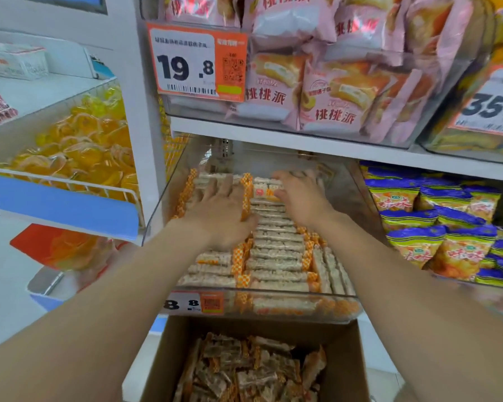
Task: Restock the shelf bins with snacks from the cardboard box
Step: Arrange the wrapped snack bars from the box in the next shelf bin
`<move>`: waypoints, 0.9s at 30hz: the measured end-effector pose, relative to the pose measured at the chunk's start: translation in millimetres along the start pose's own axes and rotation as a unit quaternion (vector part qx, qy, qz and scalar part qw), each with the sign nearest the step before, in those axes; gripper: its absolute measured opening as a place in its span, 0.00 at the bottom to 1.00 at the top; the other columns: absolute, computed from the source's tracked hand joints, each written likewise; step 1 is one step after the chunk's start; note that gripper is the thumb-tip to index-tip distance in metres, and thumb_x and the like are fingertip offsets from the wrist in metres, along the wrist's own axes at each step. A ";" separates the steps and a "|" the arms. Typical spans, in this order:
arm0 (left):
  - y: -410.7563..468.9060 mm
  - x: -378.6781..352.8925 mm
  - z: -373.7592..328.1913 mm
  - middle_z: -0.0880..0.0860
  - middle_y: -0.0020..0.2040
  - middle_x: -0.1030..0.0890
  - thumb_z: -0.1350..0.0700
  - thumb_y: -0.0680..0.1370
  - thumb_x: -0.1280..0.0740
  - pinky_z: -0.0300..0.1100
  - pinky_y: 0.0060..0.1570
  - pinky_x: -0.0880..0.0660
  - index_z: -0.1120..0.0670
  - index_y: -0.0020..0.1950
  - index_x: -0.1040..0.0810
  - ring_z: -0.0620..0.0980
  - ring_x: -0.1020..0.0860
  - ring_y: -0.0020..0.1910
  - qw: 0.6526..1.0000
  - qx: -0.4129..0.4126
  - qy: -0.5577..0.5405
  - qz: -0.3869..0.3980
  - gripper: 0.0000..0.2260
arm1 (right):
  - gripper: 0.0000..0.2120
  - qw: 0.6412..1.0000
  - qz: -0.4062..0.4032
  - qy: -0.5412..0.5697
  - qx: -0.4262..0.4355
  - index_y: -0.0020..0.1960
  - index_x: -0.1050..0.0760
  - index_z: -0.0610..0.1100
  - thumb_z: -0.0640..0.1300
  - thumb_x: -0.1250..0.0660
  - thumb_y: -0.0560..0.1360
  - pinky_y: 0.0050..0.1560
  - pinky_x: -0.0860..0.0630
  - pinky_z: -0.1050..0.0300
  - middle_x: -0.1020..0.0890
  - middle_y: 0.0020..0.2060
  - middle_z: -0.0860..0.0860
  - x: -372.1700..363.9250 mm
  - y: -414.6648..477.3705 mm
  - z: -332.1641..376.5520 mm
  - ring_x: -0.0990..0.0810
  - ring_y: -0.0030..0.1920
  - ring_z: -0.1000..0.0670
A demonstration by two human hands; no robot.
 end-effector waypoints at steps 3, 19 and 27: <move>4.7 -2.0 7.5 0.55 0.86 0.60 0.30 0.82 0.50 0.61 0.80 0.58 0.49 0.86 0.57 0.61 0.59 0.84 1.000 0.005 0.002 0.003 0.39 | 0.18 0.997 -0.066 -0.034 -0.018 0.74 0.27 0.56 0.51 0.36 0.85 0.66 0.36 0.41 0.30 0.69 0.44 2.0 -0.9 2.9 0.36 0.68 0.38; -4.7 0.7 1.3 0.57 0.86 0.58 0.31 0.83 0.51 0.63 0.81 0.57 0.52 0.86 0.56 0.62 0.59 0.84 1.000 0.000 0.008 0.007 0.38 | 0.19 0.992 -0.124 -0.031 0.006 0.64 0.17 0.47 0.33 0.29 0.76 0.59 0.23 0.45 0.19 0.58 0.46 3.5 -8.1 3.6 0.24 0.63 0.40; -19.6 10.2 -1.1 0.58 0.85 0.46 0.33 0.84 0.48 0.62 0.80 0.48 0.53 0.85 0.48 0.62 0.49 0.83 0.999 -0.032 -0.019 -0.031 0.36 | 0.18 0.985 -0.165 -0.045 -0.014 0.65 0.20 0.45 0.40 0.32 0.76 0.65 0.28 0.43 0.19 0.60 0.45 23.4 -24.2 14.9 0.24 0.64 0.40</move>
Point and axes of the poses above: each hand's wrist, its own y-axis towards the middle knuckle, its own x-axis out of the back of the hand, z = x × y, the point moved 6 cm from there along y, towards the middle knuckle
